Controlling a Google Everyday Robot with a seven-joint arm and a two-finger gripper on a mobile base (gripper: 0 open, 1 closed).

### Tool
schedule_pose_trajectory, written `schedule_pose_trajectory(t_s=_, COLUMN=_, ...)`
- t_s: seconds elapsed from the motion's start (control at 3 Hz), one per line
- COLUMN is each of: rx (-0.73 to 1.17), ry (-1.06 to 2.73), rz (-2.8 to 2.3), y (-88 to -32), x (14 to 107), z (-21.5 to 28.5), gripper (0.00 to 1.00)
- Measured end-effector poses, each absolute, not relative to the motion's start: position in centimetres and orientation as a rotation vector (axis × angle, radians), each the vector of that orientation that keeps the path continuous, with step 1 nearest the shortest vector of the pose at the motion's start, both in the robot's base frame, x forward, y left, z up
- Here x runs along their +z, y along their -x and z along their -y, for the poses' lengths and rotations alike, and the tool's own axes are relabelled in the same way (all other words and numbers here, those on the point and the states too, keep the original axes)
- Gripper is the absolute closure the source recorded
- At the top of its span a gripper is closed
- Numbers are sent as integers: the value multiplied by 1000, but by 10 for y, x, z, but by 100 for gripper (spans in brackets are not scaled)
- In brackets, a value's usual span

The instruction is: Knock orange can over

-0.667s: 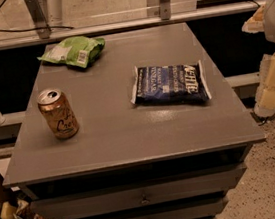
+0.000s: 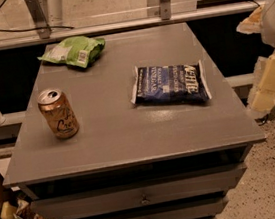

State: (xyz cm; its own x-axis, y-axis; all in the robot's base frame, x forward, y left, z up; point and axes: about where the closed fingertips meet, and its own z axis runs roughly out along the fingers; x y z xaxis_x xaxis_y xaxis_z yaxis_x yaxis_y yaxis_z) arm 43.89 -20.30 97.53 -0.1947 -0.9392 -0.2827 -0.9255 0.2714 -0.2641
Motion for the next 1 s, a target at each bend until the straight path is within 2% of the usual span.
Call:
schedule_pose_trajectory(t_s=0.33, rx=2, ry=1662, rz=-2129, y=-440, x=973, z=191, gripper=0)
schedule_pose_trajectory(t_s=1.0, rx=339, ry=1546, rz=-2006, y=-425, x=943, z=110, gripper=0)
